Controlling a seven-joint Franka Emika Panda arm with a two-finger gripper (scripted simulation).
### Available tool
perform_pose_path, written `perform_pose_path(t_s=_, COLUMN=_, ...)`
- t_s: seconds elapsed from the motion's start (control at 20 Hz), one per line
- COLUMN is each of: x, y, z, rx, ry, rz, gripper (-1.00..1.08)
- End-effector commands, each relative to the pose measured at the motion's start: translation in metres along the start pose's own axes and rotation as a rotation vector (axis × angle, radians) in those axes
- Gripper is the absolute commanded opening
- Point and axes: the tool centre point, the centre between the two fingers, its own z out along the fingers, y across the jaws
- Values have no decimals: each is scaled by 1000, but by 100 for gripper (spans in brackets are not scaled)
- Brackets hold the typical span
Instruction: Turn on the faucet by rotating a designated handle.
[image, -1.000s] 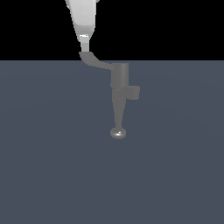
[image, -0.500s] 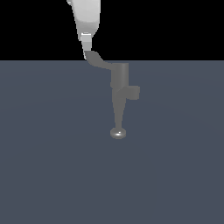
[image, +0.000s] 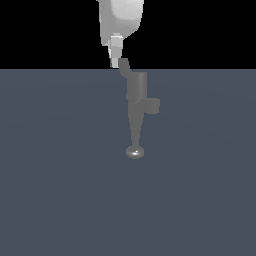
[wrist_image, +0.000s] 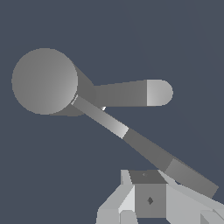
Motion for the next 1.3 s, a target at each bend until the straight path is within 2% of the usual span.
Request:
perform_pose_path(t_s=0.0, x=15, y=12, z=2, rx=-6, ry=-1, rz=15, gripper=-100)
perform_pose_path(t_s=0.25, x=32, y=30, z=2, rx=-8, ry=-1, rz=16, gripper=-100)
perform_pose_path(t_s=0.35, x=24, y=24, z=0, rx=-2, ry=0, rz=5, gripper=-100)
perform_pose_path(t_s=1.25, x=117, y=27, z=2, rx=-8, ry=-1, rz=16, gripper=-100)
